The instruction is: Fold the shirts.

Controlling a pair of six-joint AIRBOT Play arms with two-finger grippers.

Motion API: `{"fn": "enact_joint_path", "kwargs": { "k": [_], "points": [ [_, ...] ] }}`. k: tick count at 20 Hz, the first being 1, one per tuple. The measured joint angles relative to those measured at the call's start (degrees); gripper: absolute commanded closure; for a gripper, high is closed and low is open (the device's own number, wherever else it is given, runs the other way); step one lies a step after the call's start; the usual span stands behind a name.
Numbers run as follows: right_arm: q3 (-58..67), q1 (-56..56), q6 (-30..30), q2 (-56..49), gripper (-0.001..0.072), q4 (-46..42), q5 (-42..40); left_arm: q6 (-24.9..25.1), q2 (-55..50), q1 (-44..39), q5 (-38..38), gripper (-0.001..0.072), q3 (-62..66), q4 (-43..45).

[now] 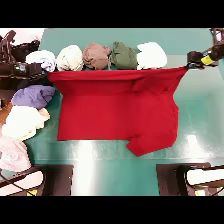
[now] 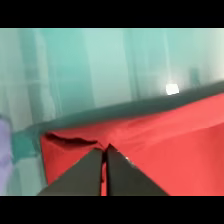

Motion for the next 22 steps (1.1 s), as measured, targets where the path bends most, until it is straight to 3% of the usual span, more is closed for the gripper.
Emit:
{"fn": "enact_joint_path", "kwargs": {
  "k": [4, 7, 18, 19, 20, 21, 22],
  "points": [
    [0.0, 0.2, 0.0, -2.9, 0.0697, -0.1, -5.9, 0.9, -4.0, 0.0, 8.1, 0.0685, -0.1, -0.8],
    [-0.6, 0.3, 0.0, -4.5, 0.0697, -0.2, -7.1, 1.3, -6.6, 0.0, 9.9, 0.0685, -0.1, -0.9],
    [-24.2, 2.0, -1.2, 3.7, 0.0690, -1.7, -9.7, 0.7, -9.6, 0.0, -8.8, 0.0684, -0.2, 12.4],
    [-25.8, 2.0, -1.3, 4.1, 0.0645, -1.6, -9.8, 0.2, -9.8, 0.0, -10.2, 0.0573, -0.2, 12.9],
    [-27.3, 2.0, -1.3, 4.4, 0.0373, -1.6, -9.7, -0.4, -9.9, 0.0, -11.2, 0.0271, -0.2, 13.5],
    [-28.5, 2.0, -1.3, 4.7, 0.0222, -1.8, -9.6, -1.1, -10.0, 0.1, -12.2, 0.0222, -0.2, 14.3],
    [-29.4, 2.0, -1.4, 4.9, 0.0222, -1.9, -9.1, -2.3, -10.1, 0.2, -12.9, 0.0222, -0.2, 14.4]
  ]
}}
